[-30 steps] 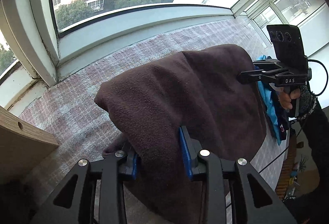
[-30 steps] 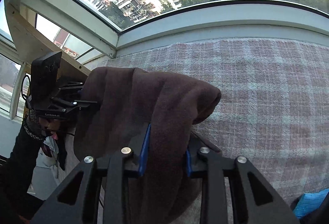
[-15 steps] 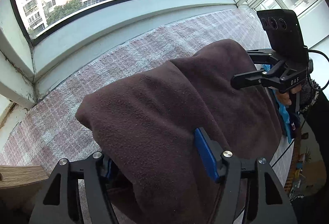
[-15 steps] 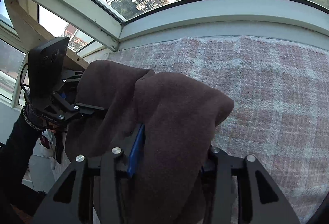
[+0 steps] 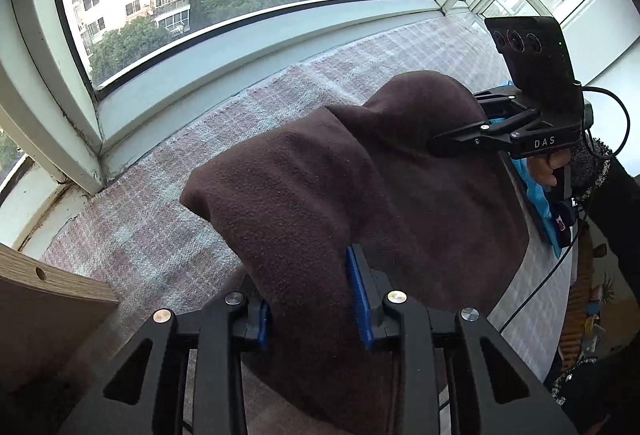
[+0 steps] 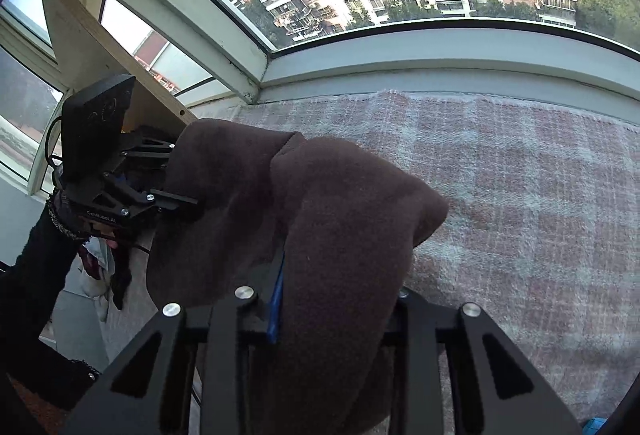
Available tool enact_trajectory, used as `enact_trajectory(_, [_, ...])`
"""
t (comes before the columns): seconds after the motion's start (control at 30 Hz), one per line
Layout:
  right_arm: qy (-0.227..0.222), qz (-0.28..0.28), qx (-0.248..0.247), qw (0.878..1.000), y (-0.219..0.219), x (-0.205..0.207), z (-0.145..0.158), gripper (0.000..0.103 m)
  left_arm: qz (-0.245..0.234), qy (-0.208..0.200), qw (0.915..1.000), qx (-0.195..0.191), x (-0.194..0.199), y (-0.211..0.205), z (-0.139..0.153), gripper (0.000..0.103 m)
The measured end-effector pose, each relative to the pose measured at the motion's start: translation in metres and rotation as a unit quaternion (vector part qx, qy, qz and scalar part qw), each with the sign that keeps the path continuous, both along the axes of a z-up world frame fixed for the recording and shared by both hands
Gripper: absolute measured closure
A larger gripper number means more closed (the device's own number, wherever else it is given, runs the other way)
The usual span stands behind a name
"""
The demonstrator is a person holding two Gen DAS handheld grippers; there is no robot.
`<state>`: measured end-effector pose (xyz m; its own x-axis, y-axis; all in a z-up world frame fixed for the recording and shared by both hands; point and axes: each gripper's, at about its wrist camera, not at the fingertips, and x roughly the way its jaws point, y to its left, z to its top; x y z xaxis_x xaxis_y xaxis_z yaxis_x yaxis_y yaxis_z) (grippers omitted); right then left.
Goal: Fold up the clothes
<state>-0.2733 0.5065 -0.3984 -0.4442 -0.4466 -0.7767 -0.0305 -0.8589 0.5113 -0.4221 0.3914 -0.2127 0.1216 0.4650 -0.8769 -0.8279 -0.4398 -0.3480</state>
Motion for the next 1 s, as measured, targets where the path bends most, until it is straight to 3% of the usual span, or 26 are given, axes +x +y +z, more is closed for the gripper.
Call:
enact_trajectory(0.07, [-0.011, -0.001, -0.001, 1.000, 0.001, -0.003, -0.005, 0.074, 0.001, -0.010, 0.9996, -0.025, -0.009, -0.001, -0.009, 0.060])
enact_trajectory(0.13, [-0.024, -0.004, -0.003, 1.000, 0.003, -0.007, -0.012, 0.071, 0.032, -0.013, 0.9983, -0.048, -0.021, -0.013, -0.014, 0.032])
enact_trajectory(0.2, [-0.040, -0.010, -0.010, 0.999, 0.004, -0.012, -0.021, 0.068, 0.055, -0.021, 0.9966, -0.058, -0.029, -0.020, -0.019, 0.025])
enact_trajectory(0.27, [-0.042, -0.012, -0.017, 0.999, 0.005, -0.014, -0.025, 0.067, 0.048, -0.029, 0.9968, -0.056, -0.027, -0.016, -0.026, 0.025])
enact_trajectory(0.33, [-0.033, -0.005, -0.008, 0.999, 0.002, -0.014, -0.024, 0.070, 0.032, -0.030, 0.9978, -0.049, -0.022, -0.012, -0.027, 0.030])
enact_trajectory(0.4, [-0.024, -0.004, -0.004, 1.000, 0.001, -0.011, -0.018, 0.074, 0.015, -0.028, 0.9986, -0.043, -0.019, -0.007, -0.027, 0.050])
enact_trajectory(0.53, [0.000, -0.006, -0.005, 1.000, -0.003, 0.001, 0.004, 0.076, 0.014, -0.027, 0.9991, -0.030, -0.018, -0.012, -0.018, 0.072])
enact_trajectory(0.67, [0.035, -0.001, 0.009, 0.999, -0.016, 0.025, 0.036, 0.077, 0.023, -0.029, 0.9993, -0.005, -0.014, -0.028, 0.000, 0.079])
enact_trajectory(0.83, [0.070, 0.010, 0.066, 0.995, -0.036, 0.042, 0.073, 0.077, 0.011, -0.002, 0.9997, 0.023, 0.005, -0.046, 0.035, 0.081])
enact_trajectory(0.93, [0.106, 0.001, 0.118, 0.987, -0.044, 0.045, 0.106, 0.078, 0.012, 0.010, 0.9997, 0.020, 0.007, -0.047, 0.048, 0.082])
enact_trajectory(1.0, [0.135, 0.008, 0.154, 0.979, -0.062, 0.078, 0.103, 0.078, 0.016, 0.029, 0.9991, 0.026, 0.007, -0.044, 0.065, 0.083])
